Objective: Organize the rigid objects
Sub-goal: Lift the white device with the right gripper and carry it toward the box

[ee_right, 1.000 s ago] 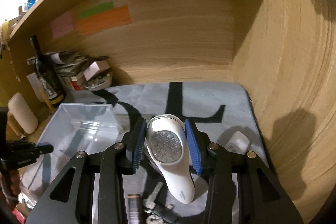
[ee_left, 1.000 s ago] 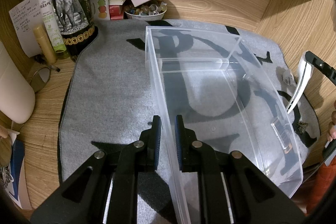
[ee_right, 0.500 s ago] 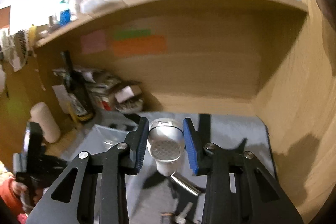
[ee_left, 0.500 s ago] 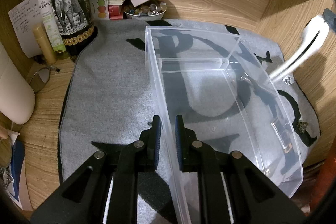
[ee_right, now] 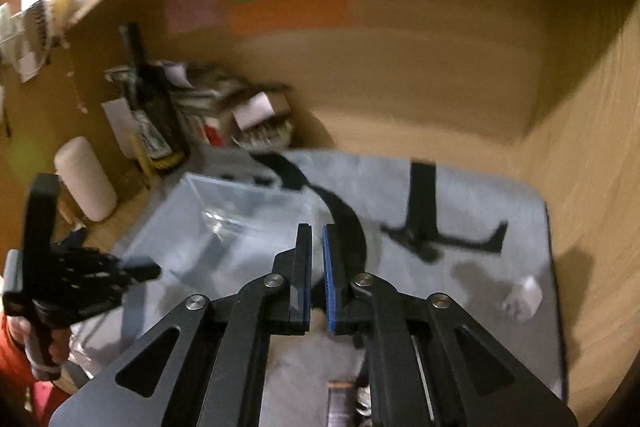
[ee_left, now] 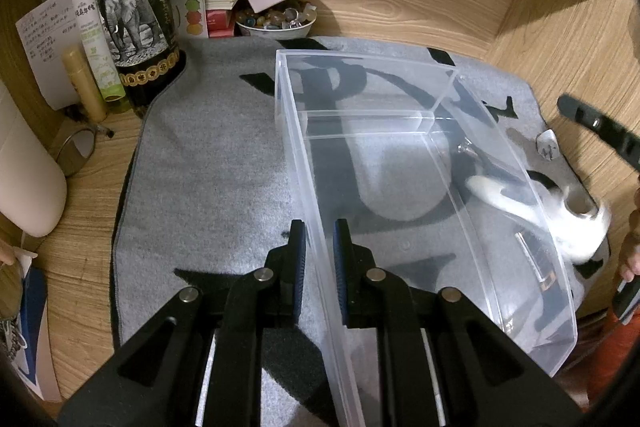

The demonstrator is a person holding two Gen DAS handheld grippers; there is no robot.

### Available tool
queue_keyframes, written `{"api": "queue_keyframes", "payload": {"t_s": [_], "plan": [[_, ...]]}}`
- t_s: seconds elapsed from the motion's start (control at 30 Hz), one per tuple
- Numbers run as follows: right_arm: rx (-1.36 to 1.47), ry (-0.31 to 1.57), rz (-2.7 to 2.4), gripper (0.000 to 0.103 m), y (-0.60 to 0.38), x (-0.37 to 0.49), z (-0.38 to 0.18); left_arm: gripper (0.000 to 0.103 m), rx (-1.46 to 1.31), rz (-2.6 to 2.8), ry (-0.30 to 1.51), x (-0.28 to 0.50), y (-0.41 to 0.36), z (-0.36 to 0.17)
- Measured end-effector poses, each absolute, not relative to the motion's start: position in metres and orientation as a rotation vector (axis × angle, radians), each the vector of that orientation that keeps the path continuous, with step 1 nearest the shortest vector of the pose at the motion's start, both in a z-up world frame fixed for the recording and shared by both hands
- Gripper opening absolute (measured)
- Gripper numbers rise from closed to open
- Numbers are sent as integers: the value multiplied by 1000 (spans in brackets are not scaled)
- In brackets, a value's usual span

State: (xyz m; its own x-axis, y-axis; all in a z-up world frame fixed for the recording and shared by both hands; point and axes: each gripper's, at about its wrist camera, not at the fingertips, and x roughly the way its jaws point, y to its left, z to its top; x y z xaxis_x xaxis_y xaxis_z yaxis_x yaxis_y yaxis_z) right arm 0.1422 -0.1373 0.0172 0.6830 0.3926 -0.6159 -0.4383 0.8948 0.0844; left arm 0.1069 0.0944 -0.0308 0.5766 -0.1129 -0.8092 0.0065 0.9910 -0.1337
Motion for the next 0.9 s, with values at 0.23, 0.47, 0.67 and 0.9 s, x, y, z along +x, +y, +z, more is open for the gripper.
{"api": "queue_keyframes", "payload": {"t_s": [0.23,0.47,0.67,0.9], "plan": [[-87,780,443,18,-154,145,-15,14,-123,-67,955,107,94,-32],[-59,812,461,38,-170,129,-24,14,-115,-62,958,107,93,-32],[-95,849,501,42,-166,96,-39,14,-113,-61,958,107,92,-33],[-86,907,572,42,-156,73,-56,14,-100,-58,958,104,91,-34]]}}
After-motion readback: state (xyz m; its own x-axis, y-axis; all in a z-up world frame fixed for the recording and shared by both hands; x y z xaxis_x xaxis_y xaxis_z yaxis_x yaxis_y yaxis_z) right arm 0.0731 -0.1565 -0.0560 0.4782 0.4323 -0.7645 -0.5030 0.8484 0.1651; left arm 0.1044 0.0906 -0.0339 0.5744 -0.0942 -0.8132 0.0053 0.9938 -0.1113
